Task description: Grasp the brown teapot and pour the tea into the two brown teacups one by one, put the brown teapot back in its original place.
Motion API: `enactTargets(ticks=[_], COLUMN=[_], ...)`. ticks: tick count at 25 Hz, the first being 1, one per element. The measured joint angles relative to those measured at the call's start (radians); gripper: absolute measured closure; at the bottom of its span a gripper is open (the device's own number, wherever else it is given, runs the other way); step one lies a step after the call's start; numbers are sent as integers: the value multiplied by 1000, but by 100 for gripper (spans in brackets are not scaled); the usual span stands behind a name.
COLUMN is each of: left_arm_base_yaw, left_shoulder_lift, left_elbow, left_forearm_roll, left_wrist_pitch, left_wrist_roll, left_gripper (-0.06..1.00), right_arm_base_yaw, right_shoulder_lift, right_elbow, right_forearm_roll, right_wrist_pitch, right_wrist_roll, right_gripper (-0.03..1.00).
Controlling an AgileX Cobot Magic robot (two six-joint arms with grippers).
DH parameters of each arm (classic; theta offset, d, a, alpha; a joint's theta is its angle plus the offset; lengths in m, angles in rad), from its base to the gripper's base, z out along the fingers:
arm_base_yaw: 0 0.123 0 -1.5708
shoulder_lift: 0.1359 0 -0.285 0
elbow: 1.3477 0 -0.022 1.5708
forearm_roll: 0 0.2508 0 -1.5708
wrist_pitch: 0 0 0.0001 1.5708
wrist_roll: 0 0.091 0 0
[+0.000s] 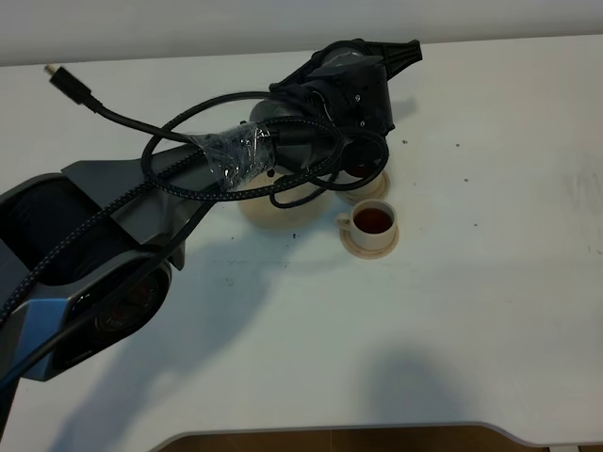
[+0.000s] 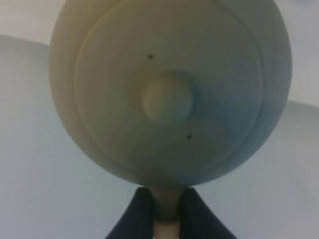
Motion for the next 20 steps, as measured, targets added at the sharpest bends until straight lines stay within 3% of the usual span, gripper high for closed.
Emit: enactTargets(ticks=[12, 20], left_arm_base_yaw=[0, 0], left_shoulder_lift=[0, 0], left_elbow=[0, 0], left_forearm_roll=[7, -111], left_wrist_pitch=[-11, 39], left_wrist_roll=[-1, -32], left_gripper=[84, 84], right_arm_base_yaw=[0, 0], right_shoulder_lift=[0, 0], right_elbow=[0, 0], right_forearm_roll=[0, 0], right_wrist_pitch=[0, 0], right_wrist_roll=[0, 0], right_gripper=[53, 53])
